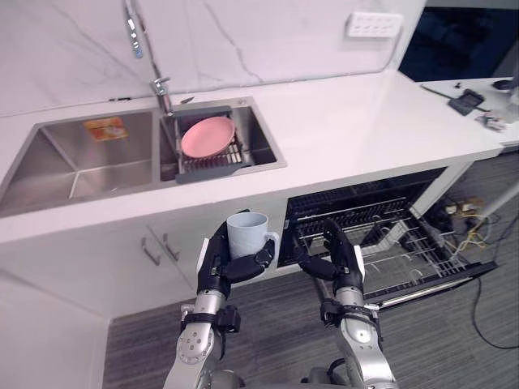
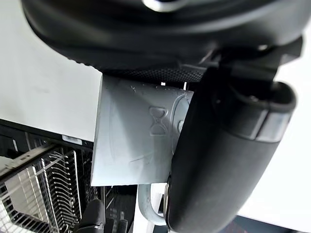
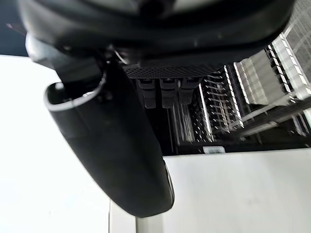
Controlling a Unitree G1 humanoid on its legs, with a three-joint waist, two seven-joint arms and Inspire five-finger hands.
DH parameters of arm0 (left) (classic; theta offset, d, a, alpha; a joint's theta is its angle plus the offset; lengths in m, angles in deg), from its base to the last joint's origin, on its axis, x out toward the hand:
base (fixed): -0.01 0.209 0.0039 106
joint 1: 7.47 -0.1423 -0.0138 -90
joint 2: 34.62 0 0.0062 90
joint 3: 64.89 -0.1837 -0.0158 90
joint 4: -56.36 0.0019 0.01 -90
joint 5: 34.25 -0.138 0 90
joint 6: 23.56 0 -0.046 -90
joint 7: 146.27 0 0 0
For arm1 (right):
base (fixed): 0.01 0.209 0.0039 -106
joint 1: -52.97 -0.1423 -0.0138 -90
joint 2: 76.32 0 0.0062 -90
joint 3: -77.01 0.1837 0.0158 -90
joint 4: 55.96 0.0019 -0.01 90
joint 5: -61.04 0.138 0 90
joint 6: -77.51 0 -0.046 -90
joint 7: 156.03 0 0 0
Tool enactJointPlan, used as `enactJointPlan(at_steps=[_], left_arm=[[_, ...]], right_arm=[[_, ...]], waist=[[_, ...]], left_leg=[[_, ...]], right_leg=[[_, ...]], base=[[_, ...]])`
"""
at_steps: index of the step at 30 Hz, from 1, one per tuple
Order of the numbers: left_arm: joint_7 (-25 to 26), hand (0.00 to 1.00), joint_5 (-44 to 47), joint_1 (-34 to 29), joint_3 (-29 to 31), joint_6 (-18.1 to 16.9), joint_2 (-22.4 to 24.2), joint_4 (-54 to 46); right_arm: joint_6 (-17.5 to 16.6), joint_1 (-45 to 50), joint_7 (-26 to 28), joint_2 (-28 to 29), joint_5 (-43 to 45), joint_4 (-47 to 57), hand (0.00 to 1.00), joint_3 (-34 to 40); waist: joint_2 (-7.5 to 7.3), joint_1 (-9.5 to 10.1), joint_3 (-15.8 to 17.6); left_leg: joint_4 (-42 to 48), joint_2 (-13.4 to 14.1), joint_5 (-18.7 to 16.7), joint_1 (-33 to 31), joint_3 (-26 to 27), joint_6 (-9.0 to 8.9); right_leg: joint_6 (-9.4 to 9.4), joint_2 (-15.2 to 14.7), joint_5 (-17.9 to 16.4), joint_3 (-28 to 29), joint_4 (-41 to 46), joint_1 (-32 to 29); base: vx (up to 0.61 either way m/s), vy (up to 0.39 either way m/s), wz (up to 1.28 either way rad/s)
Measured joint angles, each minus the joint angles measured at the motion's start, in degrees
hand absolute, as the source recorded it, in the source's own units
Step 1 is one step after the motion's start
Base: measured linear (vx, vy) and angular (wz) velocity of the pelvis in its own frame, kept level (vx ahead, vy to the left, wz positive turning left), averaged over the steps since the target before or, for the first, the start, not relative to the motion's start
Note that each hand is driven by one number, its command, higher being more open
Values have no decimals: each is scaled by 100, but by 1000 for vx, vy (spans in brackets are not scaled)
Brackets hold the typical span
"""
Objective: Walk over to the sink, pick up the cup, carry it to the dishwasher, place the cup inside the dishwasher, then close the dishwasher door
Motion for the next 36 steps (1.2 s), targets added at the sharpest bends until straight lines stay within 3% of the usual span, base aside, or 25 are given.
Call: enactJointPlan(at_steps=[1,3,4,7,10,12,15,16,17,20,25,26,36], left_arm=[[0,30,0,0,-2,0,0,-36],[0,30,-1,-8,2,-7,0,-140],[0,30,-1,39,0,23,138,-77],[-25,30,-4,9,-90,21,341,-76],[-30,30,-4,13,-67,21,411,-75],[-38,30,-2,22,36,21,400,-23],[-49,30,-2,120,19,11,304,92],[-161,30,-1,105,-83,-9,279,81],[-211,30,-18,49,-260,-30,166,86],[-278,30,-71,20,-488,-116,21,71],[-168,30,-181,74,-374,-105,-28,71],[-122,30,-219,82,-338,-103,-48,71],[138,30,-320,281,-219,32,-138,68]], right_arm=[[0,-1,5,-1,0,0,90,-53],[-1,5,-3,-3,0,4,90,-106],[11,-12,2,-87,-1,-17,90,-81],[13,231,-18,-306,-1,-13,90,3],[13,315,-30,-338,4,-6,90,72],[11,340,-23,-364,9,55,90,76],[2,232,-48,-328,11,65,90,218],[2,180,-48,-338,14,37,90,281],[7,160,-44,-336,27,-64,90,315],[24,201,-38,-123,62,-79,90,417],[22,230,59,-95,67,104,90,330],[22,232,88,-96,73,193,90,297],[-172,416,356,-110,377,1159,90,118]], waist=[[-8,-39,-8],[-184,-54,-90],[-39,-40,-71],[168,-36,-162],[226,-36,-193],[181,18,-174],[148,96,-181],[179,113,-185],[173,183,-196],[-19,69,-226],[-52,-12,-227],[-53,-40,-227],[-64,-177,-252]], left_leg=[[110,88,-97,8,10,-117],[352,52,-316,-74,-11,-266],[519,186,-434,-94,-67,-347],[426,407,-408,5,-306,-352],[743,551,-360,3,-326,-426],[1695,585,-285,-419,-408,-415],[1396,408,-538,-947,-602,-377],[677,371,-269,-1109,-717,-379],[359,279,324,-915,-672,-370],[94,23,425,-827,-649,-228],[-383,-108,650,-659,-463,-171],[-517,-104,721,-594,-401,-190],[-804,74,817,-333,75,-248]], right_leg=[[-58,84,-26,-132,-372,-62],[-363,169,174,-211,-1437,14],[-379,274,94,-294,-1528,141],[-428,526,81,-543,-2013,529],[-463,677,107,-618,-2434,914],[-432,643,249,-536,-2888,1288],[-318,453,375,-475,-3124,1389],[-279,378,391,-461,-3118,1404],[-181,332,410,-304,-3173,1515],[-182,170,537,49,-3487,1590],[21,90,670,315,-3809,1574],[79,101,712,374,-3875,1556],[14,332,1139,931,-4313,1583]], base=[[214,-148,-10],[208,-143,-3],[190,-115,4],[249,-125,20],[214,-71,10],[192,49,-11],[126,124,-6],[120,198,-14],[131,201,-17],[88,225,7],[-33,55,-18],[-60,-24,-24],[-17,-9,-30]])
